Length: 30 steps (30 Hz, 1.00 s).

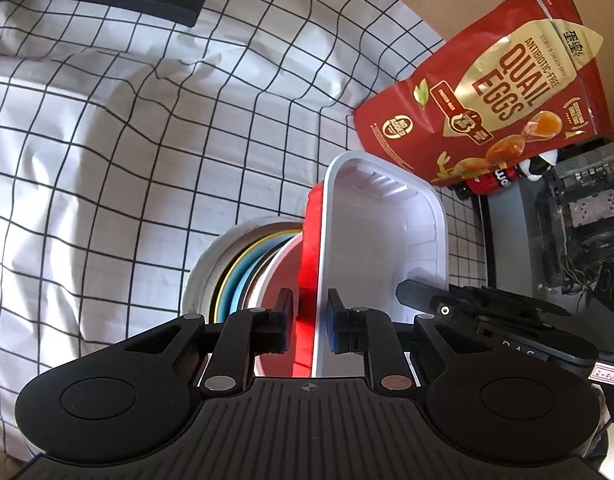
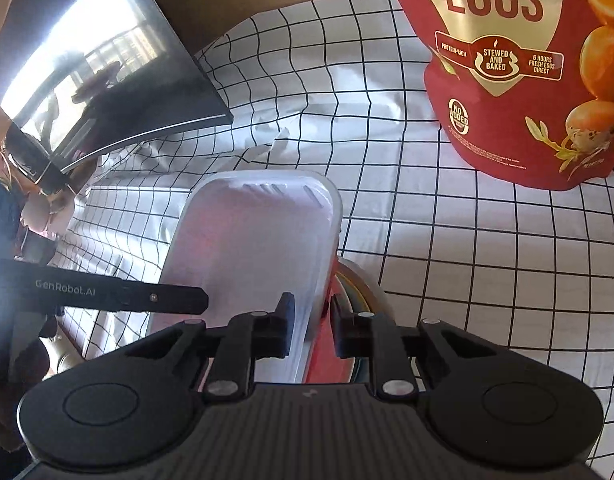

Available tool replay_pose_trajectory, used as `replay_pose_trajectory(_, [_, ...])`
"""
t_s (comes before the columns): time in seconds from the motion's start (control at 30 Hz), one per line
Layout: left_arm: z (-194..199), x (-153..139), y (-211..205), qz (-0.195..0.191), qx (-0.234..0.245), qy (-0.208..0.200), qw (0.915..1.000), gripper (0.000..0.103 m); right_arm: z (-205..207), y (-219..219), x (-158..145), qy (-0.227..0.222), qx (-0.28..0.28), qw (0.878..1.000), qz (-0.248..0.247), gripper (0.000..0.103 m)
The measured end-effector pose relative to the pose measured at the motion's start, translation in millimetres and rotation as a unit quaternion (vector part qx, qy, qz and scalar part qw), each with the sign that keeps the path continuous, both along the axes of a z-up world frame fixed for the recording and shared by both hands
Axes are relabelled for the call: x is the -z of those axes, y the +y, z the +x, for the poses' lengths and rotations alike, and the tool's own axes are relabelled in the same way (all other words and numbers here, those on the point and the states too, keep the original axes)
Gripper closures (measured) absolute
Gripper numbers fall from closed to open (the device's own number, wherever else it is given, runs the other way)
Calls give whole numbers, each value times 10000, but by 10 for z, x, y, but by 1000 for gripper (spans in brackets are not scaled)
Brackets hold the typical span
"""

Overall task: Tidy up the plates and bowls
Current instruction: 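Carry the tray over the bowl stack with both tools, then lower the tray onto the white bowl and open both tools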

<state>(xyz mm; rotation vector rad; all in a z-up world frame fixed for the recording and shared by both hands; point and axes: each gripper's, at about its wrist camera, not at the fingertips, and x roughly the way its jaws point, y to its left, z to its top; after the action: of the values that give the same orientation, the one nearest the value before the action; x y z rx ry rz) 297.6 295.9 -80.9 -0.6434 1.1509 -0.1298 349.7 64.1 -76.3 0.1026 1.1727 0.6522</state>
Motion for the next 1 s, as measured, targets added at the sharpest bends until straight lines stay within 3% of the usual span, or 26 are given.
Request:
replay_pose_trajectory(0.37, [-286, -192, -122, -4, 418, -78, 9991, 84, -177, -114, -99, 123, -243, 9996, 114, 83])
replay_pose_trajectory(1.0, [-375, -178, 2, -108, 165, -24, 9998, 84, -235, -152, -112, 113, -298, 9994, 162, 83])
